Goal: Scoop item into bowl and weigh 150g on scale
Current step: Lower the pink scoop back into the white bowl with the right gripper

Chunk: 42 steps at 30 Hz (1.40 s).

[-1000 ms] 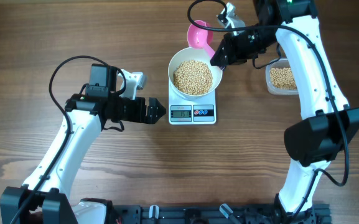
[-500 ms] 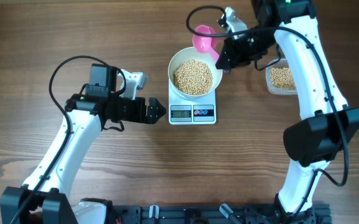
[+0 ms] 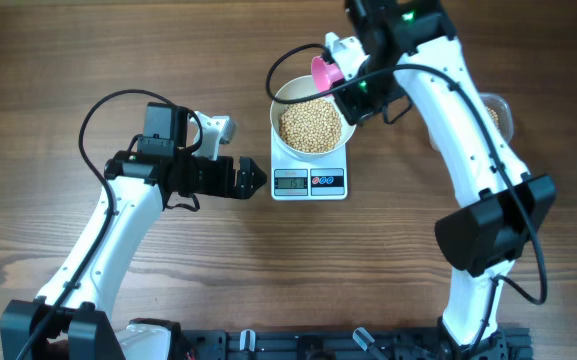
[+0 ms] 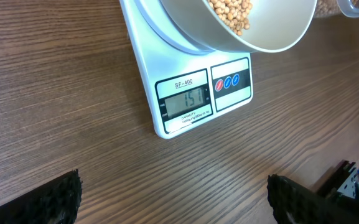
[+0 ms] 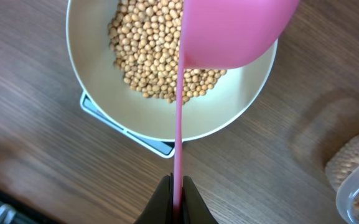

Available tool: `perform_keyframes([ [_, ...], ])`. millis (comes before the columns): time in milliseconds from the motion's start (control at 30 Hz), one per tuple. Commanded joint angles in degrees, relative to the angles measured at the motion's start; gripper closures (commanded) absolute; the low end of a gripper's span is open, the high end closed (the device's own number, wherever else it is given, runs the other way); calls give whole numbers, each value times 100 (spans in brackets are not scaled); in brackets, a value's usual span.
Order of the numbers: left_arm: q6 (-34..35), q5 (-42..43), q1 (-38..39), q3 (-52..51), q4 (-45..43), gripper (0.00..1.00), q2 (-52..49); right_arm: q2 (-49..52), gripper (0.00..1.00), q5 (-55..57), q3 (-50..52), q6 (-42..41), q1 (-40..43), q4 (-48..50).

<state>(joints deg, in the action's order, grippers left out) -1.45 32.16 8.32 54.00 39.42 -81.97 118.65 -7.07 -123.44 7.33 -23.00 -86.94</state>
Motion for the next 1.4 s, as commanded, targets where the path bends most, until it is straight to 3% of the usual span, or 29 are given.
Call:
perform_keyframes([
  [0, -116, -37, 15, 109, -20, 0, -22, 238, 96, 470, 20, -210, -118, 52],
  [533, -116, -37, 15, 109, -20, 0, -22, 492, 96, 901, 949, -643, -518, 208],
  [867, -116, -37, 15, 109, -20, 0, -22, 492, 96, 901, 973, -627, -533, 422],
  [1367, -116, -37, 15, 109, -20, 0, -22, 492, 96, -435, 973, -581, -520, 446],
])
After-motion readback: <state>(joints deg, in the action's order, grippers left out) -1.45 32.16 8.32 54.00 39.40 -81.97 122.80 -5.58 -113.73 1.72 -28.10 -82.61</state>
